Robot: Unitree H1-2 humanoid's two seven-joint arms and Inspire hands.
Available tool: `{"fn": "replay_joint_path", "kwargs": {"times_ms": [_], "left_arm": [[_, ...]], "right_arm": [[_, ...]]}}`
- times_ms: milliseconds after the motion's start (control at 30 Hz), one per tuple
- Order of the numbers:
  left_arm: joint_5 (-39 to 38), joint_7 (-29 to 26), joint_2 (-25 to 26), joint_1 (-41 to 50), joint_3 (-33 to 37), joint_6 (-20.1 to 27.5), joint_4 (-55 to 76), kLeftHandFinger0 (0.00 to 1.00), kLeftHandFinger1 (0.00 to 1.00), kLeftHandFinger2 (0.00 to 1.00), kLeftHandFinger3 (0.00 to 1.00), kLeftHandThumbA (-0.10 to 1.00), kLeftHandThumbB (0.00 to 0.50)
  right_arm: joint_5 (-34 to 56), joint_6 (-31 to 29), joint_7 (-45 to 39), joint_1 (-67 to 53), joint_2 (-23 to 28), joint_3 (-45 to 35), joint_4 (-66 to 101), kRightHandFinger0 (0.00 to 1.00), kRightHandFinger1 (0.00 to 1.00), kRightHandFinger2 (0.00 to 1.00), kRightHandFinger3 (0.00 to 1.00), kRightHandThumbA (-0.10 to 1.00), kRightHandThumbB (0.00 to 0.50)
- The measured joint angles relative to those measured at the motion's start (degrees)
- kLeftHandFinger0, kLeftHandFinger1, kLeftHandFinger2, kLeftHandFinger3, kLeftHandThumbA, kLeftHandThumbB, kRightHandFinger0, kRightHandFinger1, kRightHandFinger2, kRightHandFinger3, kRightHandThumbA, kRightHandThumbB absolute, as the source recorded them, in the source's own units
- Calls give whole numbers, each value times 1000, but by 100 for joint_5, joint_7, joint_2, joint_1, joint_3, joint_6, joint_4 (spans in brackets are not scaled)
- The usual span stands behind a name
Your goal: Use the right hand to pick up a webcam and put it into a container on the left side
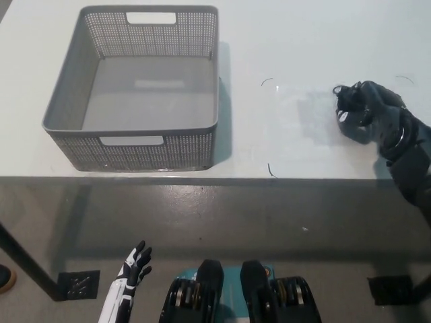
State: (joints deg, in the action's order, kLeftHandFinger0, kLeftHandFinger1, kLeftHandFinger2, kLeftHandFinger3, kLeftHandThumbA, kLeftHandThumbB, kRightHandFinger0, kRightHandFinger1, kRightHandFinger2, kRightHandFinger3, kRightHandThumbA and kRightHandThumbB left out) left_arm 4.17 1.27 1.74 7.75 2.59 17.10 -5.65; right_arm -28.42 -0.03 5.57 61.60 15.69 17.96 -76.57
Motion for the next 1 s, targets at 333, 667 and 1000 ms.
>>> {"fn": "replay_joint_path", "kwargs": {"times_ms": [333,667,1000], "left_arm": [[32,-1,7,-38,-2,0,-1,1000,1000,1000,1000,1000,47],[38,-2,11,-40,-6,-12,-1,1000,1000,1000,1000,1000,51],[46,-2,13,-37,-6,-13,-1,1000,1000,1000,1000,1000,56]], "right_arm": [[159,-628,661,-126,-171,-158,50,10,501,914,894,-100,144],[351,-846,965,26,-127,-620,923,0,275,727,833,-100,155],[434,-542,805,194,-100,-887,3012,0,376,842,924,-100,144]]}}
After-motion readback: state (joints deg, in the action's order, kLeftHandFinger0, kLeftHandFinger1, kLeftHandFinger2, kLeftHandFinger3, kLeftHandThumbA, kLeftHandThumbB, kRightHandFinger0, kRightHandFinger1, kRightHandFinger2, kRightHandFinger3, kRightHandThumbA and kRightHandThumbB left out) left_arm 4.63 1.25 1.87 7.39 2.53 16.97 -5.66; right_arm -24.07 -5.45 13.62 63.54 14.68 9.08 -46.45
